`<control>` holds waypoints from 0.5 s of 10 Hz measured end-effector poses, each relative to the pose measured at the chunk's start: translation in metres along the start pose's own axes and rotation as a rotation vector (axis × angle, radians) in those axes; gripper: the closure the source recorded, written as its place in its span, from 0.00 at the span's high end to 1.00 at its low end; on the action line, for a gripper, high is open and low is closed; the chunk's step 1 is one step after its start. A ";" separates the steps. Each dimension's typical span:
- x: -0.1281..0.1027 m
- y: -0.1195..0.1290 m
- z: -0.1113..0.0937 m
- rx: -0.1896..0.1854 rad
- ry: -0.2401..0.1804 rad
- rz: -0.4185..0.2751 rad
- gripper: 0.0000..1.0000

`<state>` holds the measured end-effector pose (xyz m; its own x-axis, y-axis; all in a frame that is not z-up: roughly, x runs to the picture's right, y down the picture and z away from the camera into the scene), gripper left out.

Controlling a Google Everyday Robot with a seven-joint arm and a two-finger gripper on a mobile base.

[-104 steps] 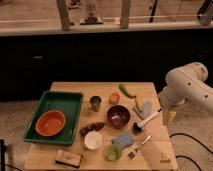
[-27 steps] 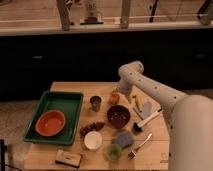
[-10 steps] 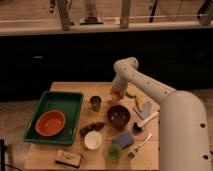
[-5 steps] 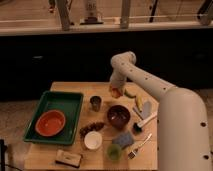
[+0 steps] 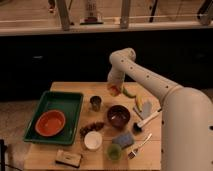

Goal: Place apple in paper cup

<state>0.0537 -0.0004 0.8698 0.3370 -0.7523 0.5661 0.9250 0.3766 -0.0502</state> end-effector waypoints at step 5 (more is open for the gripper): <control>-0.013 -0.007 -0.017 -0.012 0.021 -0.029 0.00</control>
<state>0.0459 -0.0023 0.8491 0.3134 -0.7741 0.5501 0.9364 0.3482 -0.0436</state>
